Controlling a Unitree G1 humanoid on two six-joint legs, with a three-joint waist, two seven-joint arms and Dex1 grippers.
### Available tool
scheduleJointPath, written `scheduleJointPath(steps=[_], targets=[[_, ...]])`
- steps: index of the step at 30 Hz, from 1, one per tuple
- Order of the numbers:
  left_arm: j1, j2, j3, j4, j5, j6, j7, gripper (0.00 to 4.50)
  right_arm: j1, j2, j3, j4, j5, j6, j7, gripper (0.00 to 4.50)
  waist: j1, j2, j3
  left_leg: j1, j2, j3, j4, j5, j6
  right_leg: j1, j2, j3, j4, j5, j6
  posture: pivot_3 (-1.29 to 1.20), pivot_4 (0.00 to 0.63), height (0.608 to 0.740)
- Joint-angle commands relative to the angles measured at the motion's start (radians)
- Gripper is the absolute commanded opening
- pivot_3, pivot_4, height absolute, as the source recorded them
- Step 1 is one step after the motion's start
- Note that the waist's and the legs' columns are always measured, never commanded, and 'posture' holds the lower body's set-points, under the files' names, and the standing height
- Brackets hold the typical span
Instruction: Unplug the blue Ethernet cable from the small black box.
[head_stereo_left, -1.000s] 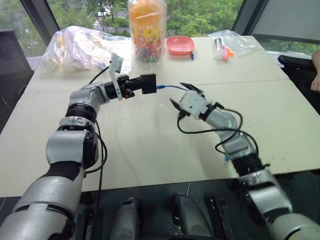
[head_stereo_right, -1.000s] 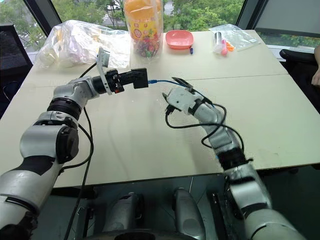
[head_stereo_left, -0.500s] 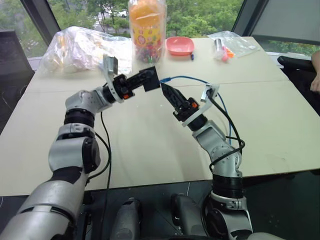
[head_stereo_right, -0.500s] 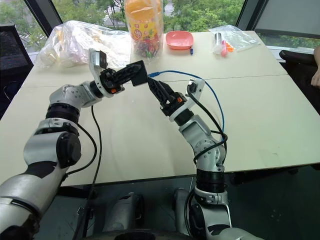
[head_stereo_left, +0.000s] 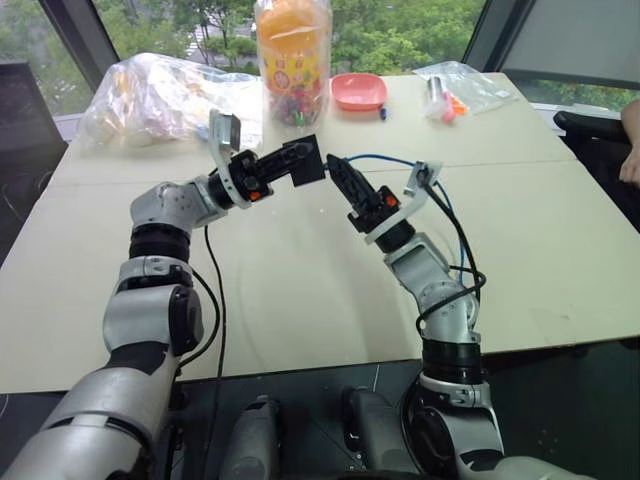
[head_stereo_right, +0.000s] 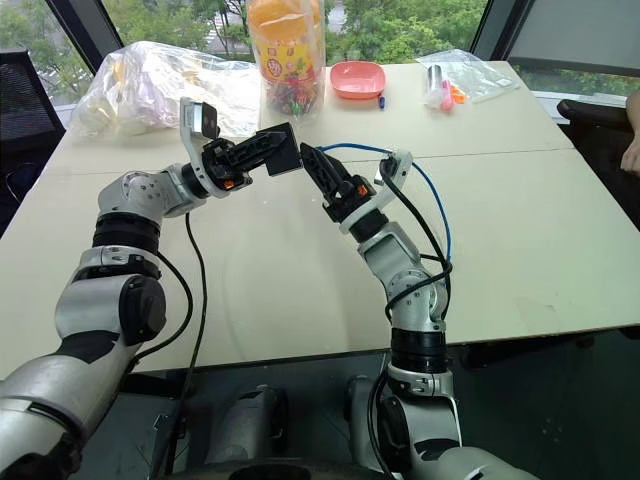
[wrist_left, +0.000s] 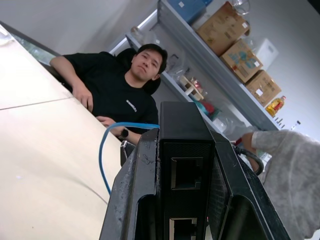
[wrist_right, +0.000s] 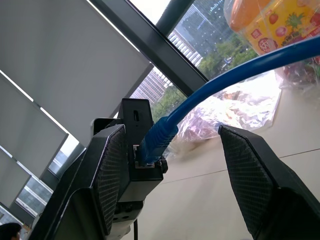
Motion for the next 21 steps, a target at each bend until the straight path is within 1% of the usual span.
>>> scheduleJointPath(steps=[1,6,7,9,10,11,13,14,21], targets=[[-0.003,0.000,0.001,-0.039,-0.027,-0.001,0.002,0.52,-0.011,0.007,0.017,-0.020,0.019,-0.004,0.017,3.09,0.000,0.000,0.000,0.000,0.000,0.000,0.000,0.000,0.000,0.000,0.000,0.000,0.000,0.000,0.000,0.00,0.150,0.740],[-0.002,-0.003,-0.001,-0.038,-0.030,-0.003,0.004,0.52,-0.007,0.016,0.031,-0.022,0.020,-0.005,0.018,3.09,0.000,0.000,0.000,0.000,0.000,0.000,0.000,0.000,0.000,0.000,0.000,0.000,0.000,0.000,0.000,0.00,0.150,0.740],[-0.002,-0.003,-0.001,-0.038,-0.030,-0.004,0.004,0.52,-0.007,0.016,0.033,-0.020,0.020,-0.005,0.019,2.85,0.000,0.000,0.000,0.000,0.000,0.000,0.000,0.000,0.000,0.000,0.000,0.000,0.000,0.000,0.000,0.00,0.150,0.740],[-0.002,-0.003,-0.001,-0.038,-0.030,-0.004,0.004,0.52,-0.008,0.018,0.036,-0.017,0.016,-0.009,0.018,2.29,0.000,0.000,0.000,0.000,0.000,0.000,0.000,0.000,0.000,0.000,0.000,0.000,0.000,0.000,0.000,0.00,0.150,0.740],[-0.001,-0.004,-0.001,-0.039,-0.030,-0.005,0.005,0.52,-0.007,0.017,0.037,-0.017,0.017,-0.008,0.020,1.78,0.000,0.000,0.000,0.000,0.000,0.000,0.000,0.000,0.000,0.000,0.000,0.000,0.000,0.000,0.000,0.00,0.150,0.740],[-0.001,-0.004,-0.002,-0.040,-0.030,-0.006,0.005,0.52,-0.008,0.016,0.036,-0.016,0.019,-0.008,0.021,1.17,0.000,0.000,0.000,0.000,0.000,0.000,0.000,0.000,0.000,0.000,0.000,0.000,0.000,0.000,0.000,0.00,0.150,0.740],[0.000,-0.003,-0.001,-0.040,-0.032,-0.005,0.007,0.52,-0.008,0.018,0.034,-0.015,0.024,-0.008,0.023,0.28,0.000,0.000,0.000,0.000,0.000,0.000,0.000,0.000,0.000,0.000,0.000,0.000,0.000,0.000,0.000,0.00,0.150,0.740],[0.001,-0.001,-0.002,-0.040,-0.034,-0.006,0.008,0.52,-0.008,0.018,0.035,-0.015,0.028,-0.009,0.026,0.07,0.000,0.000,0.000,0.000,0.000,0.000,0.000,0.000,0.000,0.000,0.000,0.000,0.000,0.000,0.000,0.00,0.150,0.740],[0.008,0.007,0.004,-0.035,-0.047,-0.012,0.021,0.52,-0.004,0.036,0.025,-0.024,0.092,0.006,0.035,0.03,0.000,0.000,0.000,0.000,0.000,0.000,0.000,0.000,0.000,0.000,0.000,0.000,0.000,0.000,0.000,0.00,0.150,0.740]])
